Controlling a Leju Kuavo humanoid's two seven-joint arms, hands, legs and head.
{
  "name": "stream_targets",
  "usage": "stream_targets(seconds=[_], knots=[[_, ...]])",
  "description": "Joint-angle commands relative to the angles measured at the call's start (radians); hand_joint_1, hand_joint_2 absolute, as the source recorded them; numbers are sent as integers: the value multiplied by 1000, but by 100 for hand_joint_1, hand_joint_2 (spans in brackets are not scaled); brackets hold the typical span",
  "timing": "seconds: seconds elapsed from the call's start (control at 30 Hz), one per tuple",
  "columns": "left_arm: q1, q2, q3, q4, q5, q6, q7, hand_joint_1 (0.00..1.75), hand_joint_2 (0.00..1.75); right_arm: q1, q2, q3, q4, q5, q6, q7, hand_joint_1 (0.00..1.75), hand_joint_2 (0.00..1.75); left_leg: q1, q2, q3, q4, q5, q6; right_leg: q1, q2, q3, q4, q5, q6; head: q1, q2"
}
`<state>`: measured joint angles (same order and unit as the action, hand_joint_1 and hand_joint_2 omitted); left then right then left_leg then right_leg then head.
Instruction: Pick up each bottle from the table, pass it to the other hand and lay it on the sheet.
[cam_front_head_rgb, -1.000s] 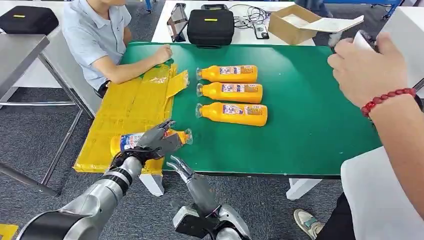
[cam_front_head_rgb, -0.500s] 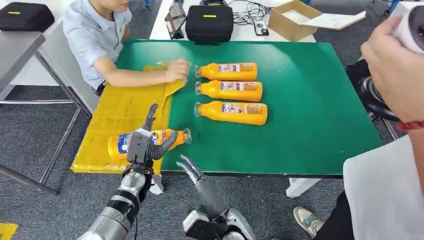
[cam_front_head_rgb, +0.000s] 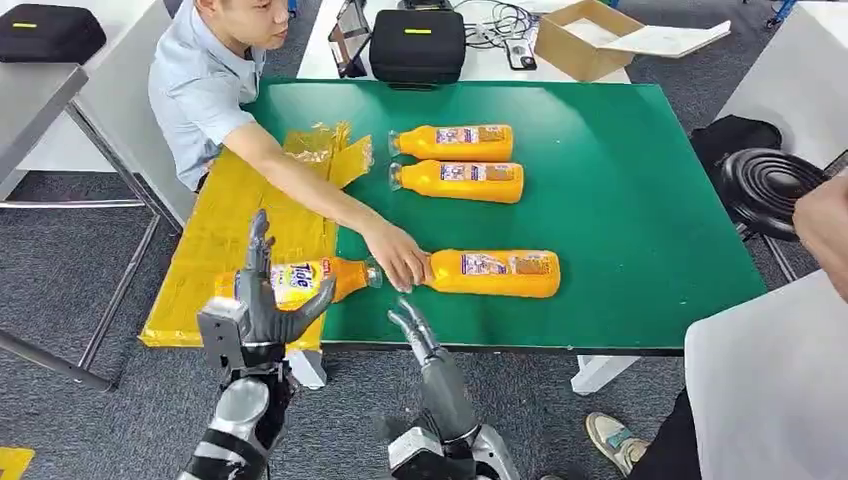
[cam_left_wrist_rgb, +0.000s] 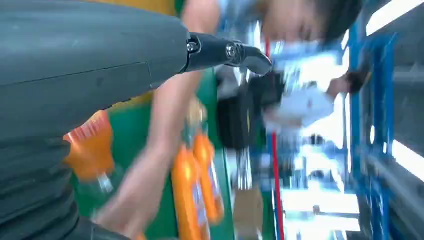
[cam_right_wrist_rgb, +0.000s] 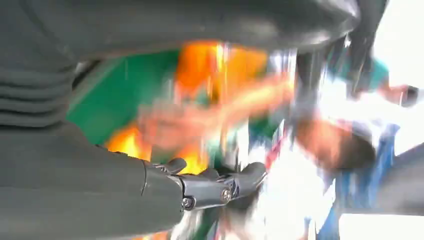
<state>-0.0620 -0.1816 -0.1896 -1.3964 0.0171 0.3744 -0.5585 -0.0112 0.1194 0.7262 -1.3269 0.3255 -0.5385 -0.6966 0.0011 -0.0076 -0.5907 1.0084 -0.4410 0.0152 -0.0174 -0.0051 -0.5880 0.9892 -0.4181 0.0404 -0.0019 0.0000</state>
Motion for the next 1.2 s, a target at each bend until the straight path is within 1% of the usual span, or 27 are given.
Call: stream_targets(seconds=[0.03,0.07,0.1,0.13,0.3,0.33,0.43,0.47,0.53,0.6,0.67,0.73,0.77,0.8,0.83,0.97,1.0,1.03,1.1,1.17,1.2], knots=[[210,23,15,-235,-97,152,-53,0,175,38,-55,-308,-82,194,-132,96,0,175,1,2,4,0,-3,-1,2,2,4,-1,-2,-2,0,0],[209,24,7,-234,-100,159,-53,0,175,39,-51,-325,-78,195,-118,85,0,175,1,-1,1,0,-1,0,1,0,1,-1,-1,-1,0,0],[209,24,7,-234,-100,159,-53,0,175,39,-51,-325,-78,195,-118,85,0,175,1,-2,1,0,-1,0,2,-1,2,-2,-1,-2,0,0],[205,20,4,-231,-101,162,-53,0,175,38,-49,-326,-74,195,-116,83,0,175,0,-2,0,0,0,0,0,-1,0,-1,-1,-1,0,0],[197,25,4,-225,-101,165,-52,0,175,42,-36,-322,-73,199,-116,80,0,175,1,0,0,0,-1,-1,1,1,0,-1,0,-2,0,0],[197,29,-16,-223,-87,135,-39,0,175,33,-50,-340,-45,283,-150,119,0,175,1,0,1,-1,-1,-1,1,0,1,-1,-1,-2,0,0],[180,25,-80,-194,-129,141,-51,0,175,4,-104,-397,24,350,-143,150,0,175,1,-2,1,-1,0,-1,1,-1,1,-2,0,-1,0,0],[151,16,-104,-159,-135,153,-55,0,175,-31,-130,-433,92,363,-147,164,0,175,1,-2,2,-2,0,0,1,-1,4,-3,0,-1,0,0],[93,2,-133,-99,-101,176,-70,0,175,-102,-168,-485,239,372,-149,139,0,175,0,-5,1,-2,1,1,0,-4,3,-4,1,0,0,0],[73,-5,-138,-90,-63,209,-97,0,175,-153,-180,-515,344,375,-145,117,0,175,0,-3,1,-2,1,0,0,-2,2,-3,1,0,0,0],[83,-8,-129,-113,-33,220,-101,0,175,-182,-183,-519,395,392,-145,119,0,175,0,-2,1,-1,1,0,0,0,2,-3,2,0,0,0],[96,6,-134,-125,-18,221,-97,0,175,-230,-175,-524,468,480,-160,141,0,175,-1,1,2,-1,0,0,-1,2,3,-3,2,0,0,0],[96,7,-135,-123,-15,220,-96,0,175,-245,-172,-521,486,506,-160,152,0,175,-2,2,2,-1,0,1,-1,3,3,-3,3,1,0,0],[92,8,-139,-117,-1,212,-91,0,175,-283,-159,-511,540,518,-157,163,0,175,-3,1,1,-1,1,1,-3,2,1,-2,2,1,0,0],[87,6,-143,-110,3,210,-89,0,175,-317,-150,-502,574,513,-149,175,0,175,-2,3,3,-1,0,0,-2,4,2,-3,3,0,0,0],[80,5,-151,-102,2,211,-89,0,175,-347,-145,-484,609,525,-139,204,0,175,-2,2,2,-1,0,0,-1,3,2,-2,2,0,0,0],[73,4,-160,-95,3,207,-88,0,175,-376,-140,-476,643,526,-115,232,0,175,-3,1,1,-1,1,1,-2,2,0,-1,2,1,0,0],[64,2,-173,-86,4,202,-84,0,175,-415,-130,-464,683,533,-106,251,0,175,-2,1,3,0,0,0,-1,2,3,-2,2,-1,0,0],[48,0,-188,-70,0,201,-79,0,175,-452,-109,-455,725,531,-95,259,0,175,-1,4,3,0,-1,0,0,5,2,-2,2,-1,0,0],[38,0,-199,-62,-3,201,-76,0,175,-478,-90,-442,766,538,-91,266,0,175,-2,6,2,1,-1,0,-1,7,0,0,3,0,0,0],[31,0,-206,-57,-7,201,-71,0,175,-489,-81,-431,787,547,-87,276,0,175,-2,5,-1,0,0,1,-2,6,-2,-1,3,1,0,0]])
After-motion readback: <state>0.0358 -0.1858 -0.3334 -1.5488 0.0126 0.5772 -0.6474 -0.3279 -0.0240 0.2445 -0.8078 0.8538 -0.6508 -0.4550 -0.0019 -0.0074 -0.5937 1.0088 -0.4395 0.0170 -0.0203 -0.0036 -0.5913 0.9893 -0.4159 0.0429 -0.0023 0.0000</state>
